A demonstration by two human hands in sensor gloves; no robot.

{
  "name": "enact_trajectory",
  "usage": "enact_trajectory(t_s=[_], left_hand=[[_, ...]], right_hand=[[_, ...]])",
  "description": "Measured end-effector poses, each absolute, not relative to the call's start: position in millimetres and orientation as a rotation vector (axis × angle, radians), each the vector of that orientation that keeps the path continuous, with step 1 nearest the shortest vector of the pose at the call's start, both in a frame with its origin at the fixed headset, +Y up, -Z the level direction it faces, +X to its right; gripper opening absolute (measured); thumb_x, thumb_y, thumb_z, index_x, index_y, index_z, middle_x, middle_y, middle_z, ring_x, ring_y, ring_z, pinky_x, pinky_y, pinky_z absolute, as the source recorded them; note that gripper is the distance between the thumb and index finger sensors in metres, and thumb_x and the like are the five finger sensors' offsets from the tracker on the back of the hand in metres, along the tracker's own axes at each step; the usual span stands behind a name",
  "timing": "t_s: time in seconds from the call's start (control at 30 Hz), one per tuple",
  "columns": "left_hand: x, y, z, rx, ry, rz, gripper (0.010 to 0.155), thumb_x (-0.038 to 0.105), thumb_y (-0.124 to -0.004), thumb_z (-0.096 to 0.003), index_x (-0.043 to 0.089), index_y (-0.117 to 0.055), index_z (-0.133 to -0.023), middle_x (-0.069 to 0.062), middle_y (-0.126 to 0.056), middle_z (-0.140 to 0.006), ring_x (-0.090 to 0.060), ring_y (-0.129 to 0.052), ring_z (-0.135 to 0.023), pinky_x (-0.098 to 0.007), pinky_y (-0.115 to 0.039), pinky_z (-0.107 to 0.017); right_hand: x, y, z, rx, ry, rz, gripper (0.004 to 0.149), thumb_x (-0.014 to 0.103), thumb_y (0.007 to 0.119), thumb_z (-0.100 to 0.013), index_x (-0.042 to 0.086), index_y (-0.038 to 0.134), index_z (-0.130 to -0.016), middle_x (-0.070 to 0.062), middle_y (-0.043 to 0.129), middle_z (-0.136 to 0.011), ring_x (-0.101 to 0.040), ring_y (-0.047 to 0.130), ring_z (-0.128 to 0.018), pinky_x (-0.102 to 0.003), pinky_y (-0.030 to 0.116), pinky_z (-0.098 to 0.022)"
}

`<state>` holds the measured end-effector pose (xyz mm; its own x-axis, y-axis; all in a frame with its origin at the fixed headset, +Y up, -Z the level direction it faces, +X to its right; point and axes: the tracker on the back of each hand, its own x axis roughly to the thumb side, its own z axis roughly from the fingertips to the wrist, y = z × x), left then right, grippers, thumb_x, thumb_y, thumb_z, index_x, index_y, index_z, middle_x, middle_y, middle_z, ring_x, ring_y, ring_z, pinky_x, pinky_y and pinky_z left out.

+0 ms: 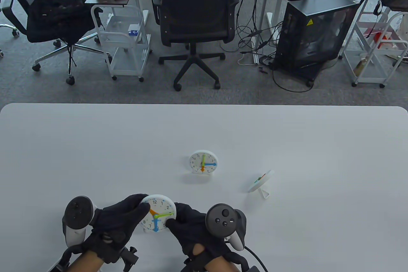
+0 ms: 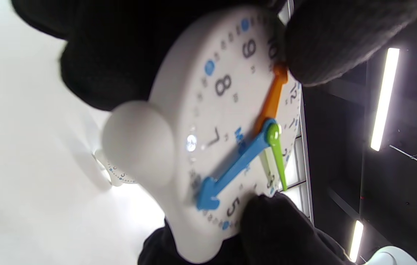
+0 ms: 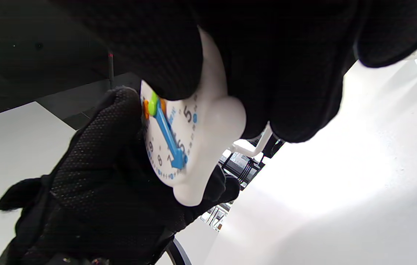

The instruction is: Turn clock hands to synchronize teaching clocks

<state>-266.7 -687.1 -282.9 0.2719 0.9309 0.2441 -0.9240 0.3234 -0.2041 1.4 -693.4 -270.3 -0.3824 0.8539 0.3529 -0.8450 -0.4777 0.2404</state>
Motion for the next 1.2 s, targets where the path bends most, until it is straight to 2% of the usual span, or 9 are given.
enact_trajectory(t_s=[0.3, 1.2], left_hand=[[-266.0, -688.9, -283.3, -0.050, -0.323, 1.281, 0.051, 0.057, -0.085, -0.0499, 0.018, -0.090, -0.083, -0.005, -0.108, -0.056, -0.037, -0.104, -0.046, -0.068, -0.069, -0.055], [-258.2, -689.3, -284.4, -0.119, -0.394, 1.245, 0.053, 0.043, -0.083, -0.0499, 0.015, -0.077, -0.094, -0.008, -0.101, -0.071, -0.040, -0.098, -0.059, -0.069, -0.063, -0.059]], right_hand=[[0.1, -693.3, -269.9, 0.546, 0.025, 2.010, 0.057, 0.034, 0.084, -0.047, -0.007, 0.078, -0.085, -0.011, 0.098, -0.065, -0.034, 0.104, -0.050, -0.065, 0.074, -0.048], [6.8, -692.8, -272.2, 0.503, 0.015, 2.015, 0.056, 0.033, 0.083, -0.047, -0.007, 0.076, -0.086, -0.013, 0.096, -0.066, -0.036, 0.103, -0.050, -0.065, 0.073, -0.048]])
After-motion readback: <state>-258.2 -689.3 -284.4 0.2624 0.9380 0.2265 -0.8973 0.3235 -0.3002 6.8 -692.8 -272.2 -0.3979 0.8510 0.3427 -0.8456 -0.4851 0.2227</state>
